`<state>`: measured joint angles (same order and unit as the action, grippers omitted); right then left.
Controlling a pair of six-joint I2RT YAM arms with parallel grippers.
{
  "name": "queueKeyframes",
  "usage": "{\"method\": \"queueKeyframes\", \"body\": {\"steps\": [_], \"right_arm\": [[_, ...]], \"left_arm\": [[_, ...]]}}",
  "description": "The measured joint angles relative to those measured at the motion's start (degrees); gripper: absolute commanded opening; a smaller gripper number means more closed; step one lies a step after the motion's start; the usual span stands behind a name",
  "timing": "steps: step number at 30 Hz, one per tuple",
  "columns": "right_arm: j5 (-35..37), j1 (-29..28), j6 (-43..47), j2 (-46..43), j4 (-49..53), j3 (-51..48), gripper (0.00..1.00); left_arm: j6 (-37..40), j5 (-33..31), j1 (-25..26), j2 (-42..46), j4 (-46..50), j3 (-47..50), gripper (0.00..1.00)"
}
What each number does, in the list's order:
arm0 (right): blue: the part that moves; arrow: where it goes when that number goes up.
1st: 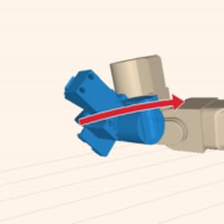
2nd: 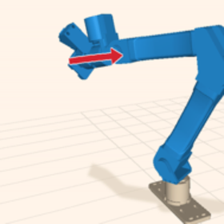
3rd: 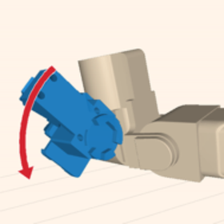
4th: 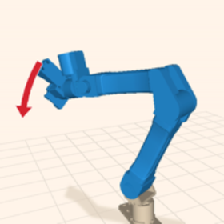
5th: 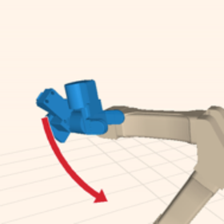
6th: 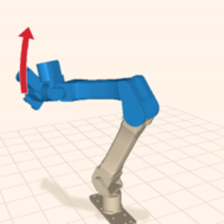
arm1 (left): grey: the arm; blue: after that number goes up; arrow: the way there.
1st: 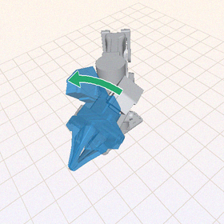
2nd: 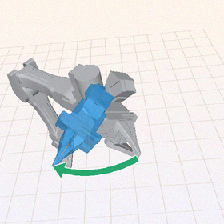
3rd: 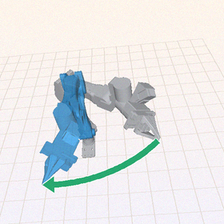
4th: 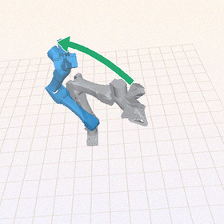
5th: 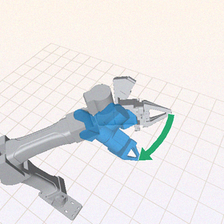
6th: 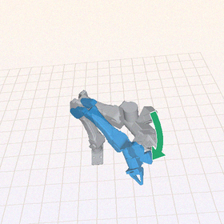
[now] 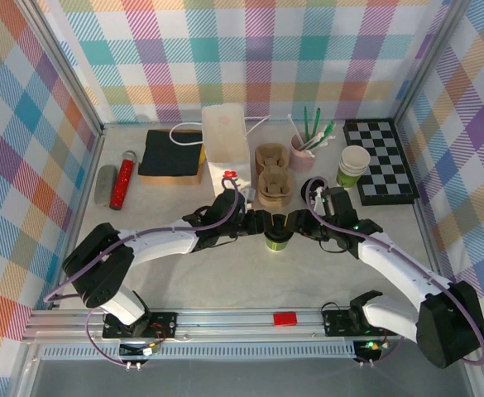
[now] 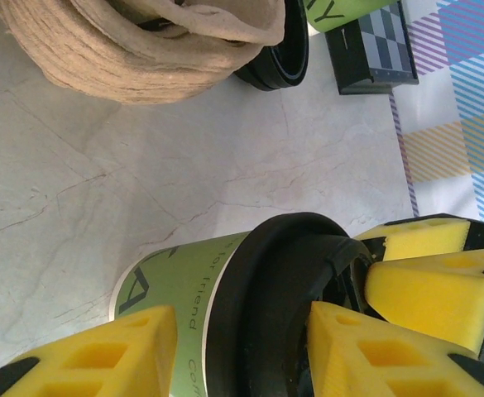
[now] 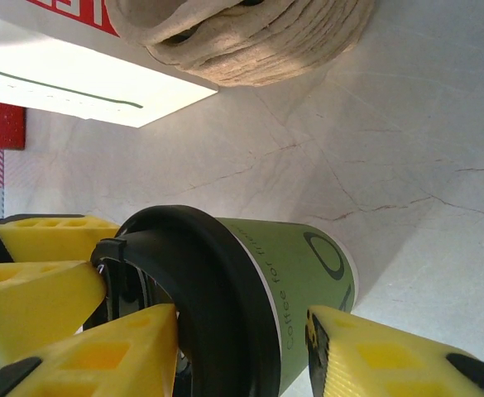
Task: Pack the takeout coffee
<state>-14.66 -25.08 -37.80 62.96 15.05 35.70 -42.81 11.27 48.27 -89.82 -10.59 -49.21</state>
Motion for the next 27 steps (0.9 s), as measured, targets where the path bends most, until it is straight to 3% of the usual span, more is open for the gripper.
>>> {"method": "queueKeyframes", "body": {"steps": [7,15,27], "right_arm": [[0.5,0.1,-0.1,-0.2,4.4,1.8,0.59],[0.5,0.0,0.8,-0.2,8.9,3.5,0.62],[0.1,0.0,2.1,-0.8,13.0,4.8,0.71]], "left_arm": [[1.1,-0.4,0.1,0.2,6.8,-3.0,0.56],[3.5,-0.9,0.4,0.2,15.1,-6.9,0.60],[4.5,-1.1,0.4,2.2,19.9,-8.0,0.63]]}}
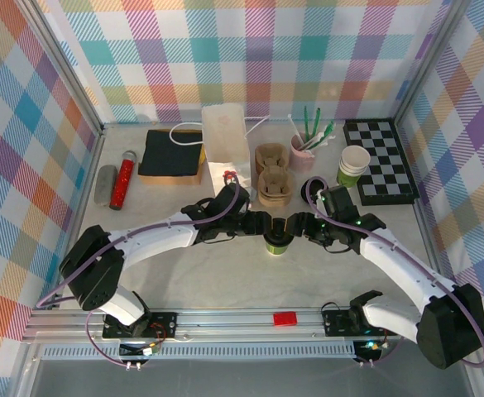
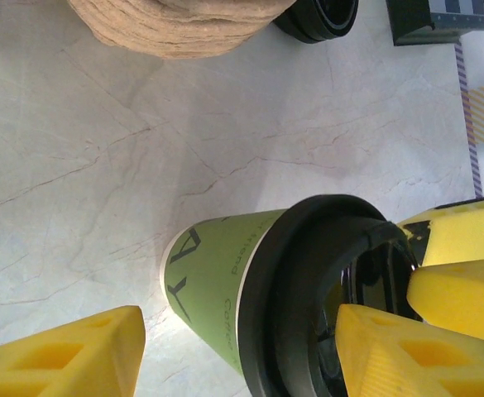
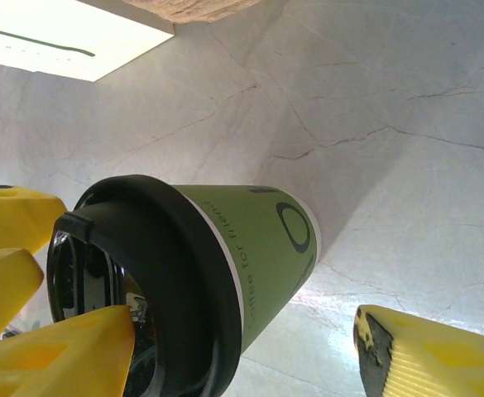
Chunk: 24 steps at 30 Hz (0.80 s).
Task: Pack the takeout coffee
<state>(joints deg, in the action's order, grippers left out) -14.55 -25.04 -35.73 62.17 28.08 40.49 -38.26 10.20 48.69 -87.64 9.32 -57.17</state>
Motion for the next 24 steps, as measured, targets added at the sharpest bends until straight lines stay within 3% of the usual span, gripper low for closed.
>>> {"method": "queueKeyframes", "body": {"steps": [8,24], "right_arm": [[-1.4,0.0,0.2,-2.0,-0.2,-0.8,0.72],[-2.5,0.0,-0.3,-2.5,-1.8,-3.3,0.68]], "left_arm": [[0.2,0.6,0.1,3.0,1.1,0.0,0.65],[0.0,1.7,1.7,0.5,-1.8,2.6,0.62]]}}
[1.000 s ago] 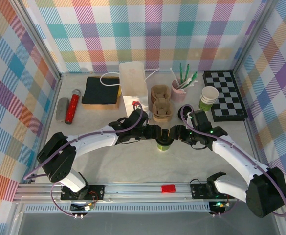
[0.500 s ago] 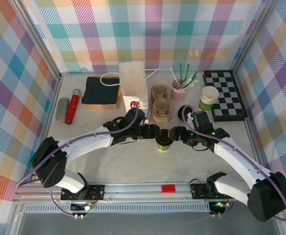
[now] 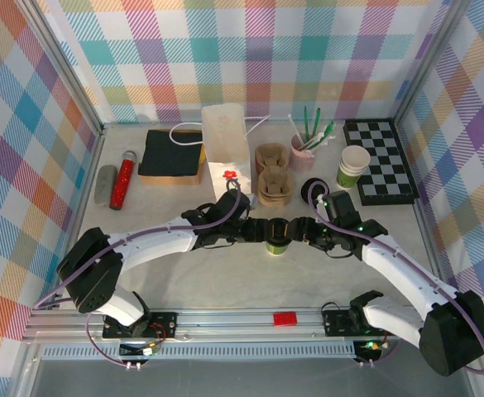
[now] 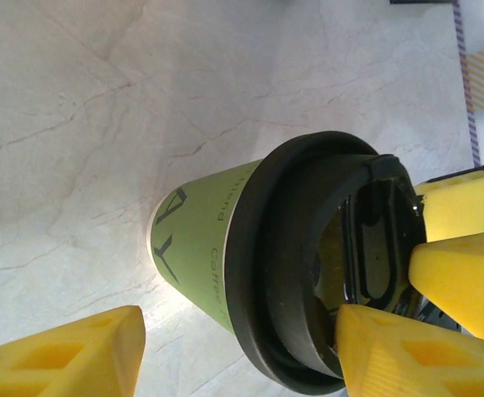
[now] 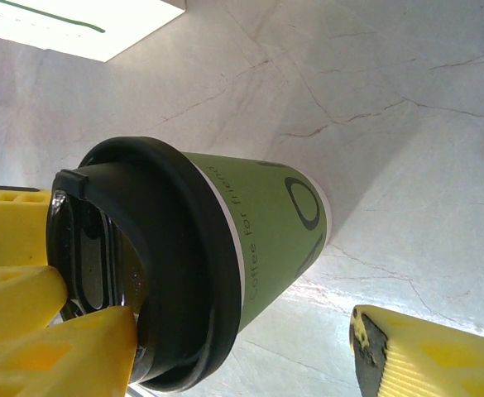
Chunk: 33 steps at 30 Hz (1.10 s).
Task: Pack the takeout coffee
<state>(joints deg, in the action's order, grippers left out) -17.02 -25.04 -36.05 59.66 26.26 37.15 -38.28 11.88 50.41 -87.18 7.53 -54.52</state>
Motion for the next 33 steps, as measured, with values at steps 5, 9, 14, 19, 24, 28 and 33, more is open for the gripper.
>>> {"method": "queueKeyframes", "body": {"steps": [5,9,14,19,24,28,33], "right_arm": [[0.0,0.0,-0.2,0.0,-0.8,-0.4,0.66],[-0.6,0.0,-0.6,0.0,-2.2,-1.2,0.63],[-1.8,0.0,-2.2,-0.7,-6.9,-4.3,0.58],[-2.5,0.1,-4.3,-1.6,-10.7,-6.8,0.55],[-2.1,0.1,-6.3,-2.7,-12.6,-8.2,0.52],[-2.1,0.1,-7.8,-2.7,-16.3,-10.3,0.51],[-1.8,0.1,-8.8,-2.3,-19.6,-11.2,0.50]], "left_arm": [[-0.5,0.0,0.0,-0.2,-1.9,0.8,0.61],[-1.2,0.2,0.0,-0.2,-3.4,1.6,0.60],[-2.4,0.5,0.0,0.1,-6.8,3.6,0.59],[-2.9,0.7,0.0,0.3,-9.1,4.8,0.59],[-3.3,0.7,0.0,0.3,-10.7,5.6,0.59],[-4.1,0.6,0.0,0.3,-12.2,6.4,0.59],[-4.4,0.4,0.0,0.5,-12.8,6.7,0.59]]}}
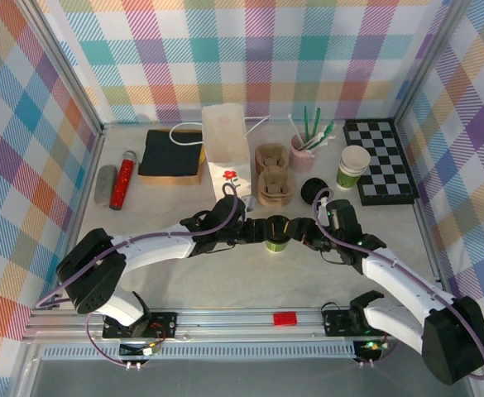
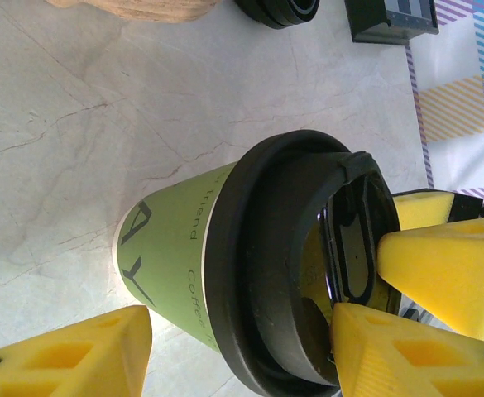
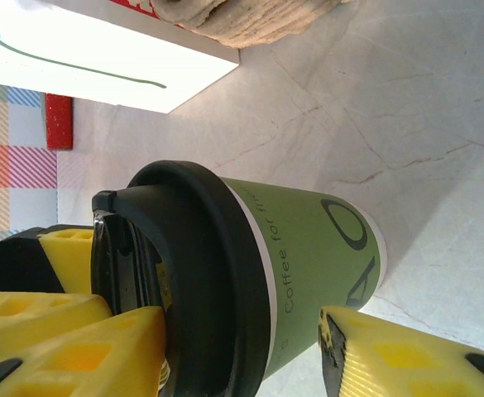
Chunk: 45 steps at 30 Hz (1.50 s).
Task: Pack the takeout coffee
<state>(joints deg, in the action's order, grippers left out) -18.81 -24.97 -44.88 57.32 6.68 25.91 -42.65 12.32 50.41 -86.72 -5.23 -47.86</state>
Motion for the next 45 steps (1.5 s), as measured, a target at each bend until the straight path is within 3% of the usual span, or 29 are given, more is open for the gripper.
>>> {"method": "queueKeyframes", "body": {"steps": [4,10,17,25,32,36,45], "right_arm": [[0.3,0.0,-0.2,-0.3,-0.2,0.2,0.52],[1.9,0.0,0.5,-2.1,3.2,0.9,0.63],[3.7,0.0,2.1,-3.0,7.9,3.2,0.64],[5.3,0.0,2.4,-3.1,11.4,5.0,0.62],[6.4,0.0,2.2,-2.2,11.6,6.2,0.52],[7.0,0.0,2.1,-1.1,11.5,7.3,0.51],[13.8,0.0,2.0,-2.5,17.7,9.8,0.50]], "left_arm": [[0.0,-0.2,0.0,0.1,0.0,0.0,0.59],[0.0,0.0,0.0,0.1,-0.5,0.0,0.59],[-0.7,0.5,0.0,-1.9,-1.2,-1.8,0.59],[-2.2,0.9,0.0,-4.2,-4.4,-2.7,0.57],[-3.2,1.6,0.0,-5.9,-6.6,-3.1,0.54],[-3.5,2.2,-0.2,-7.3,-7.6,-4.0,0.53],[-4.7,3.8,0.0,-10.2,-10.2,-5.9,0.52]]}}
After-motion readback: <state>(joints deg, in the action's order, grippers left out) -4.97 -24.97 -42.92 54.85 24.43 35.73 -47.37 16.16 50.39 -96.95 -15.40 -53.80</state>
